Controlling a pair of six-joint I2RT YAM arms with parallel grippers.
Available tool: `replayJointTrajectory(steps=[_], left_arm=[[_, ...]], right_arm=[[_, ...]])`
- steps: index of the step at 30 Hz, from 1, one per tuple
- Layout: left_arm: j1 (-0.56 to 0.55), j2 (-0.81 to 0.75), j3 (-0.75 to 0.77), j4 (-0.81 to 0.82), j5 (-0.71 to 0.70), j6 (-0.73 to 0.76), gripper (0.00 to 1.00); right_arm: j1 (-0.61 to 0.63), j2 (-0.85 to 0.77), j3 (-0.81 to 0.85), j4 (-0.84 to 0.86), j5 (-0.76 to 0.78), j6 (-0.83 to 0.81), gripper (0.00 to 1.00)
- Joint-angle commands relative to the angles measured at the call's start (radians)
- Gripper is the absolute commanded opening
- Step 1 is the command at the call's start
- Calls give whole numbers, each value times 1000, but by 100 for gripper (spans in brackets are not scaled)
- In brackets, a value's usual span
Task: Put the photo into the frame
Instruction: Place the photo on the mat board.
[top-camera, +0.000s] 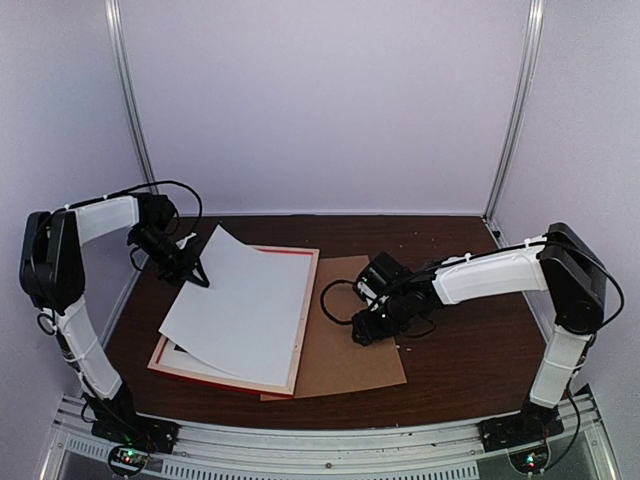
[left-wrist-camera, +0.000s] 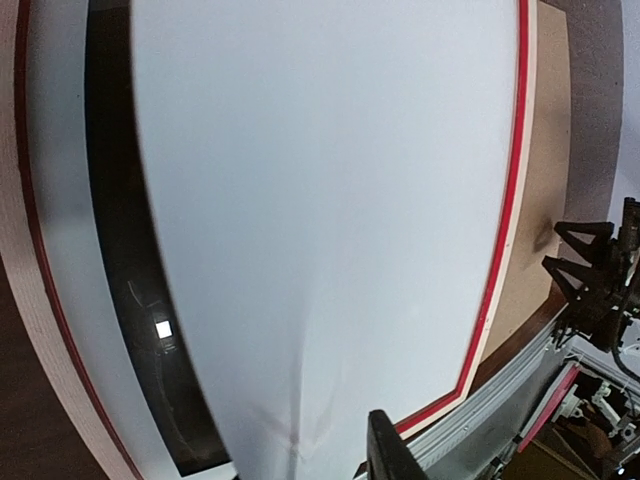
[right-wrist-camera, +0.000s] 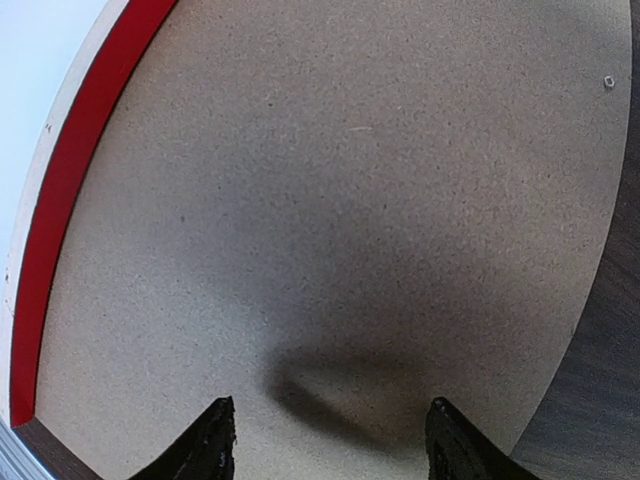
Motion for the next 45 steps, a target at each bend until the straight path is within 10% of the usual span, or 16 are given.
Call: replayJointTrajectory(steps=[1, 45], left_arm=[[4, 22, -9, 30, -42, 6, 29], [5, 132, 38, -10, -649, -67, 47]], right_arm=[[1, 12, 22, 16, -2, 12, 64], [0, -44, -3, 22, 41, 6, 64]])
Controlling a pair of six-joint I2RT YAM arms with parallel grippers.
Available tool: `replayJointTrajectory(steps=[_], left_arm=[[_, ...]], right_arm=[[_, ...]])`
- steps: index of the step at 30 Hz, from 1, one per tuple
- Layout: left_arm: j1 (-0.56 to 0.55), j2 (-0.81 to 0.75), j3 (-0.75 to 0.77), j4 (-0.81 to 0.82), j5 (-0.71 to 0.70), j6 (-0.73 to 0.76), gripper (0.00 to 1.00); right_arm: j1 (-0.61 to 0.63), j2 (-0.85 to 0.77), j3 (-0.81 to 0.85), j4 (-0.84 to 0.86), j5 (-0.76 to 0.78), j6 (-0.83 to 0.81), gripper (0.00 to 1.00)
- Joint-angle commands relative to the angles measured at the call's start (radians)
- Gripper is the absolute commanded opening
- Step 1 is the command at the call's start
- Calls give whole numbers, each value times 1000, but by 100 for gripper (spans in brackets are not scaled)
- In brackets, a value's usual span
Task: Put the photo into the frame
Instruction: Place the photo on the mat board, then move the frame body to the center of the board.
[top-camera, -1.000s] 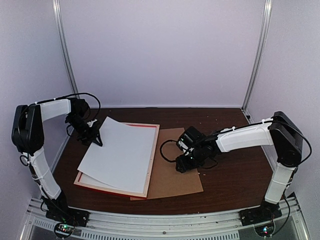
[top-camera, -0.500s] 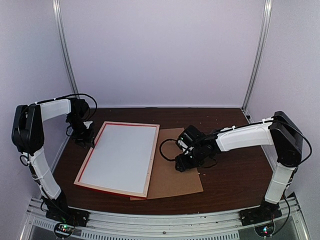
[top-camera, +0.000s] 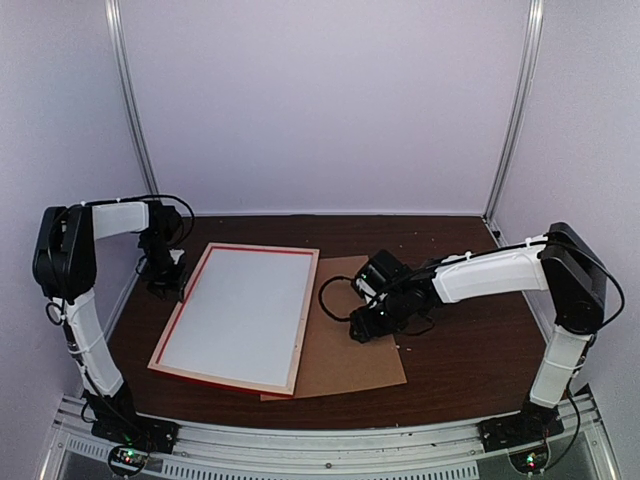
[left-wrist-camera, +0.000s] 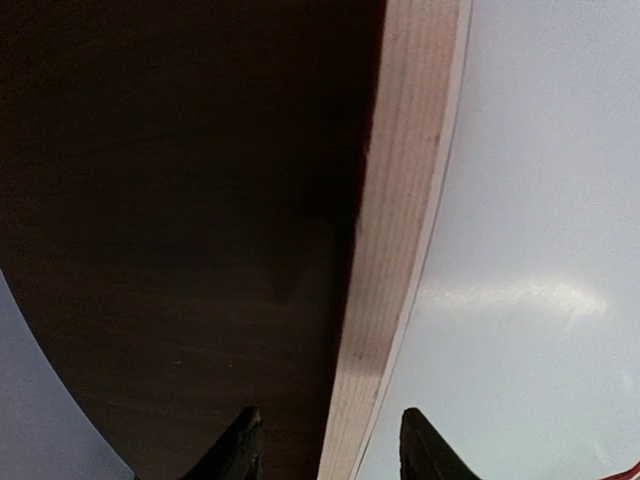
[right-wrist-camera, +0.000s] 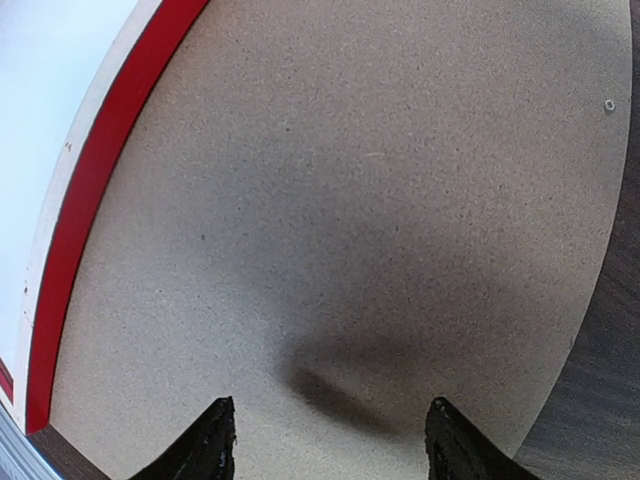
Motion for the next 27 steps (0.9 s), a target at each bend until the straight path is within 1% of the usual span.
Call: replayJointTrajectory(steps=[1, 8, 11, 18, 21, 23, 27], left_arm=[[5, 36, 30, -18, -56, -34, 46], [0, 91, 37, 4, 0, -59, 40], [-12, 109, 38, 12, 3, -64, 37], [-63, 127, 25, 30, 14, -80, 23], [-95, 124, 19, 40, 18, -96, 20], [-125, 114, 5, 60, 56, -115, 19], [-213, 99, -16, 97, 96, -172, 19]], right_arm=[[0, -50, -22, 13, 42, -5, 64], [-4, -79, -54, 15, 58, -13, 65], [-7, -97, -73, 19, 64, -9, 65], [-11, -117, -89, 14, 72, -4, 65], [-11, -123, -89, 4, 76, -3, 65], [-13, -129, -92, -7, 86, -4, 65], [-26, -151, -106, -25, 102, -1, 65]])
